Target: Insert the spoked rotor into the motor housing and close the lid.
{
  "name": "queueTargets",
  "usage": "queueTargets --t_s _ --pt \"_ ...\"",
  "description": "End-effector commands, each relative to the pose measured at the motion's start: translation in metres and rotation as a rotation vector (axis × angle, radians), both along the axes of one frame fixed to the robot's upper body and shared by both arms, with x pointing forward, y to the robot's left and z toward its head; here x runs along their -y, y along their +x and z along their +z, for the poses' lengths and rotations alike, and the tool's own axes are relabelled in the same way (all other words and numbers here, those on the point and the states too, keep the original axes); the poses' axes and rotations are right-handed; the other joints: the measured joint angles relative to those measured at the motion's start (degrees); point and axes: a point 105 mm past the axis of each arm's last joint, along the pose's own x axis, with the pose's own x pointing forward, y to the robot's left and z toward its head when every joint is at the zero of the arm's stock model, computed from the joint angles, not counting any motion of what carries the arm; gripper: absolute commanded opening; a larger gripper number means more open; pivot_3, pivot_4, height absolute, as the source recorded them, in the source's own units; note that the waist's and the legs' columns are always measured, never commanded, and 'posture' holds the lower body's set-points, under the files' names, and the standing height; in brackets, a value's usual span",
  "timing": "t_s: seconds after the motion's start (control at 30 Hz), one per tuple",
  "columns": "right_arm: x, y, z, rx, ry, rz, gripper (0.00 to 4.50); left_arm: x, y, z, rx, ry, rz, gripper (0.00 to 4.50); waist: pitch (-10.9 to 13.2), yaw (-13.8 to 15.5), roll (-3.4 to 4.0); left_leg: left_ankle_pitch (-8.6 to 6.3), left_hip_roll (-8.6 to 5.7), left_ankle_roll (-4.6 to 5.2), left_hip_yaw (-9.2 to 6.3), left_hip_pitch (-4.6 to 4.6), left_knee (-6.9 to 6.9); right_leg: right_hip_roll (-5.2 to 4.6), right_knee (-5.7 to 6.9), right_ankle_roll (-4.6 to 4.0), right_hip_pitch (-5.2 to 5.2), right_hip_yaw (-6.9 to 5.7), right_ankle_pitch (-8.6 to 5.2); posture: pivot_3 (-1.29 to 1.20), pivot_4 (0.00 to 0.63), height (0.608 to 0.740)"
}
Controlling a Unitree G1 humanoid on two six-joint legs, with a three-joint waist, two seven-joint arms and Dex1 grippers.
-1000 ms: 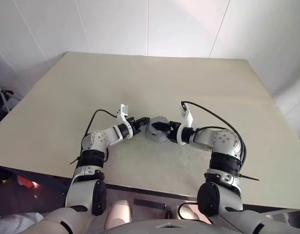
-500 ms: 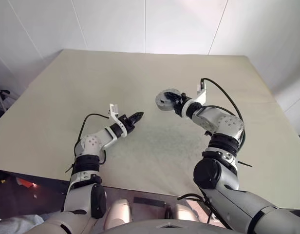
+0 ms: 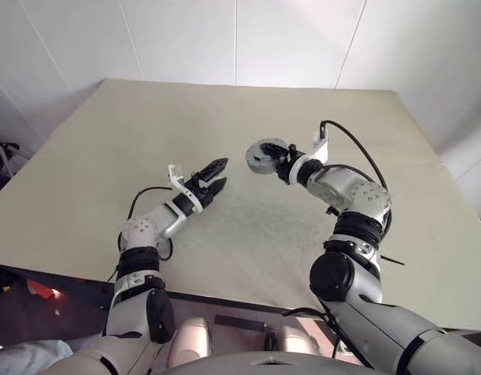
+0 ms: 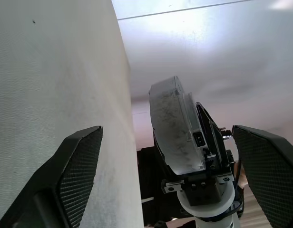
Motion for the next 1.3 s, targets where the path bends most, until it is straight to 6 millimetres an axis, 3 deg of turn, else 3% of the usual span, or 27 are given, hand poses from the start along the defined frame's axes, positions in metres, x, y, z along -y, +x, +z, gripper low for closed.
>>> queueTargets --t_s 0.03,0.3,0.5,0.6,0.7,0.73,1.03,1.3 --pt "-0.014 -0.006 0.040 0.151 0.038 0.077 2.10 0.006 0.005 0.026 0.059 -0.105 -0.025 4.48 0.0 0.1 0.00 0.00 0.00 0.00 0.00 -0.01 0.00 0.00 0.01 0.00 0.00 0.00 0.00 0.00 0.000 0.740" --pt "-0.032 -0.023 0.035 0.167 0.027 0.169 2.10 0.027 0.009 0.037 0.082 -0.122 -0.084 4.48 0.0 0.3 -0.02 0.00 0.00 0.00 -0.02 -0.03 0.01 0.00 -0.01 0.05 0.01 -0.02 0.03 0.00 0.000 0.740" --pt "-0.034 -0.025 0.032 0.167 0.017 0.167 2.10 0.032 0.009 0.031 0.079 -0.062 -0.102 4.48 0.0 0.3 -0.02 -0.09 0.00 -0.16 -0.03 -0.03 0.01 0.00 -0.01 0.08 0.02 -0.02 0.04 0.00 0.000 0.740" --pt "-0.032 -0.024 0.031 0.165 0.010 0.157 2.10 0.033 0.011 0.031 0.083 -0.058 -0.098 3.82 0.0 0.3 -0.02 -0.09 0.00 -0.18 -0.04 -0.03 0.01 0.00 0.00 0.10 0.02 -0.02 0.06 0.00 0.000 0.740" --pt "-0.030 -0.023 0.028 0.156 0.007 0.147 2.10 0.032 0.011 0.031 0.084 -0.059 -0.095 2.87 0.0 0.4 -0.03 -0.09 0.00 -0.19 -0.04 -0.03 0.03 0.00 -0.01 0.13 0.04 -0.02 0.07 0.00 0.000 0.740" --pt "-0.029 -0.022 0.028 0.154 0.008 0.143 2.10 0.032 0.011 0.030 0.083 -0.059 -0.094 2.77 0.0 0.4 -0.03 -0.09 -0.01 -0.19 -0.04 -0.03 0.04 0.00 -0.01 0.14 0.04 -0.02 0.08 0.00 0.000 0.740" --pt "-0.028 -0.020 0.028 0.152 0.016 0.132 2.10 0.027 0.012 0.028 0.082 -0.063 -0.072 2.77 0.0 0.4 -0.03 -0.10 -0.01 -0.19 -0.05 -0.03 0.06 0.00 0.00 0.15 0.05 -0.02 0.09 0.00 0.000 0.740" --pt "-0.028 -0.021 0.030 0.168 0.010 0.136 2.10 0.018 0.026 0.022 0.060 -0.058 0.040 2.77 0.0 0.4 -0.03 -0.10 -0.01 -0.19 -0.06 -0.06 0.12 0.00 0.00 0.17 0.07 -0.02 0.10 0.00 0.000 0.740"
